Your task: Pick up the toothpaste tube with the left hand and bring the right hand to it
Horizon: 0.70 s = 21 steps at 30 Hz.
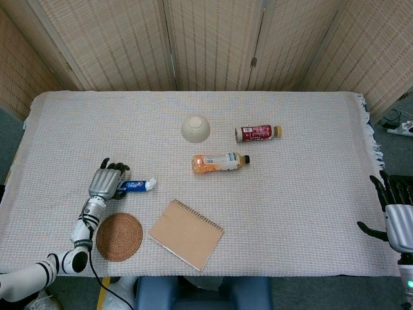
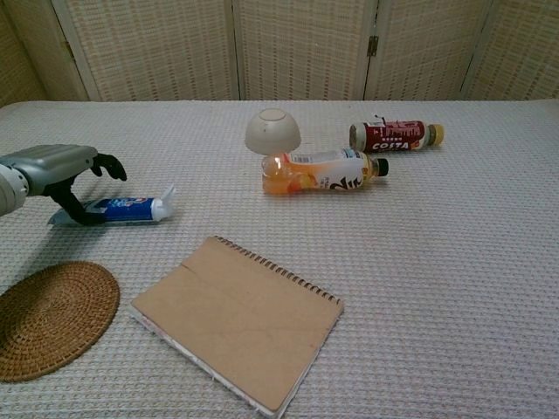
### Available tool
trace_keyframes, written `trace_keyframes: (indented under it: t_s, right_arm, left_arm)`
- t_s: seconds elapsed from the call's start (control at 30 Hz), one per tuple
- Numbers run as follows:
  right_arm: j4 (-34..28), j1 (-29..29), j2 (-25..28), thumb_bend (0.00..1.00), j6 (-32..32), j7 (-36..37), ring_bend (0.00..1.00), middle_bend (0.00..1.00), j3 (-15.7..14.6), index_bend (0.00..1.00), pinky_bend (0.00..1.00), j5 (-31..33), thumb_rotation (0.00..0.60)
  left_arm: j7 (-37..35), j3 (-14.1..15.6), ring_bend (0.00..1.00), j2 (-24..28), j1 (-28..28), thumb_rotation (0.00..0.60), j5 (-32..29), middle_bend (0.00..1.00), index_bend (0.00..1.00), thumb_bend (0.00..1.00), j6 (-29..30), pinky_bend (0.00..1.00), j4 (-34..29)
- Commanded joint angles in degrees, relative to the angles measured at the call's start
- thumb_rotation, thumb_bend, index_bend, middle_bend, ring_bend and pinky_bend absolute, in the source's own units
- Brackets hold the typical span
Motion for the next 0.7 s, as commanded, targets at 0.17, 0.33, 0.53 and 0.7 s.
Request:
trace_keyframes:
  t_s: [0.17, 0.33, 0.53, 0.7]
  right_arm:
    - [0.2, 0.0, -0.2, 0.18, 0.0, 0.1, 0.01, 0.00, -0.1, 0.00, 0.00, 0.0, 0.583]
    - [0.4, -0.2, -0.2, 0.18, 0.0, 0.5, 0.01, 0.00, -0.2, 0.00, 0.00, 0.0, 0.583]
    - [0.6, -0.4, -0.1, 0.18, 0.2, 0.9, 0.01, 0.00, -0.2, 0.00, 0.00, 0.0, 0.584]
    - [0.6, -0.4, -0.2, 0.18, 0.1, 1.0, 0.01, 0.00, -0.3, 0.00, 0.00, -0.1, 0.585]
  left_arm:
    - [-1.3, 0.5, 0.24, -0.1, -0.2, 0.600, 1.8, 0.27, 0.31, 0.31, 0.6, 0.08, -0.1]
    - [-1.0, 1.2, 0.27, -0.8, -0.6, 0.600, 3.0, 0.31, 0.36, 0.32, 0.6, 0.09, 0.2]
    - [-0.1, 1.1, 0.31, -1.8, -0.8, 0.600, 2.0, 0.36, 0.39, 0.32, 0.4, 0.10, 1.8]
    - [-1.0, 1.0, 0.33, -1.6, -0.5, 0.600, 1.4, 0.38, 0.41, 0.32, -0.1, 0.10, 1.8]
